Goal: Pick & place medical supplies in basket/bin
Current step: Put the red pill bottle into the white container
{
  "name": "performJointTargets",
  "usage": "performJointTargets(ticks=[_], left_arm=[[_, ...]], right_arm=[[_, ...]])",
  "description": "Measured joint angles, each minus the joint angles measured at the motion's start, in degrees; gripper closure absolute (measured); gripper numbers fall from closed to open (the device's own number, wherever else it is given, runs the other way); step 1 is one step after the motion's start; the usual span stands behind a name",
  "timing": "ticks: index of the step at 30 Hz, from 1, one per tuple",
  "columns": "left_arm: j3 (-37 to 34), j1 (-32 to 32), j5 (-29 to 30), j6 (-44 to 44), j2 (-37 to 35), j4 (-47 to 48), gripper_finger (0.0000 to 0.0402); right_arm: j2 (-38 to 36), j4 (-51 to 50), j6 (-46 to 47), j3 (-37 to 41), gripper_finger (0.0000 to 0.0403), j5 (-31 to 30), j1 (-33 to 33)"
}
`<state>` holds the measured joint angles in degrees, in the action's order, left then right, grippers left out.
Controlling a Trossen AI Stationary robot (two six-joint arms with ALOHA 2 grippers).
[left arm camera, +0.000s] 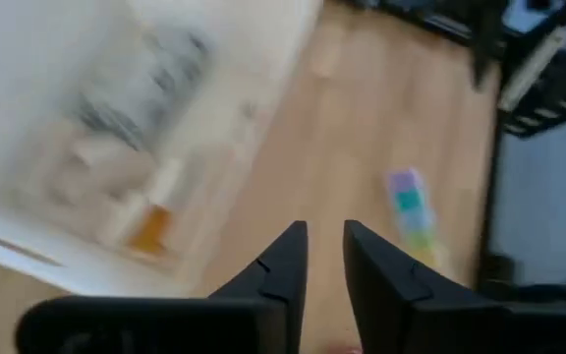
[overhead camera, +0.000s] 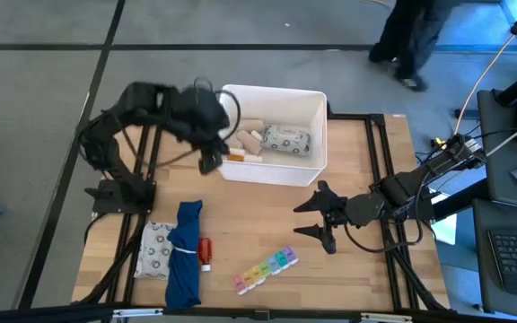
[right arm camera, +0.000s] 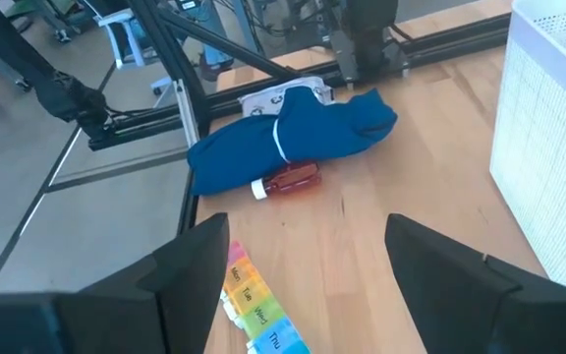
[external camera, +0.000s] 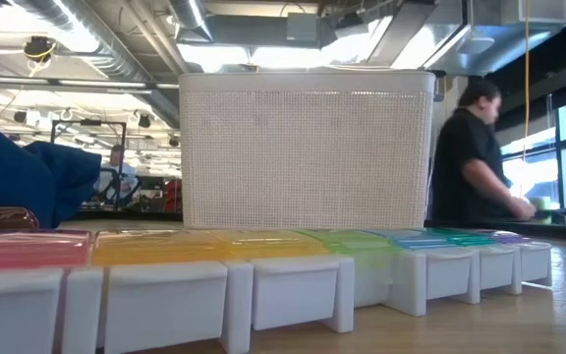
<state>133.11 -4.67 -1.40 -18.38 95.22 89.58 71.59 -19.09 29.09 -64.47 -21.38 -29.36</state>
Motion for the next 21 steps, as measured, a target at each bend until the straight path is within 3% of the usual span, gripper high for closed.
performJointTargets(ticks=[6, 13, 21], left_arm=[[-8.84, 14.84, 2.57, -13.17, 0.4, 0.27, 0.0393], [-27.63, 24.76, 2.72, -24.66, 1.33, -1.06, 0.04], [-47.94, 30.38, -0.57, -26.76, 1.35, -20.58, 0.04]], right_arm=[[0.02, 0.55, -2.8, 0.0, 0.0127, -0.01, 0.54], [1.26, 1.53, -2.65, -0.04, 0.0127, -0.2, 2.05], [4.24, 1.73, -2.41, -0.04, 0.0127, -0.12, 2.03]])
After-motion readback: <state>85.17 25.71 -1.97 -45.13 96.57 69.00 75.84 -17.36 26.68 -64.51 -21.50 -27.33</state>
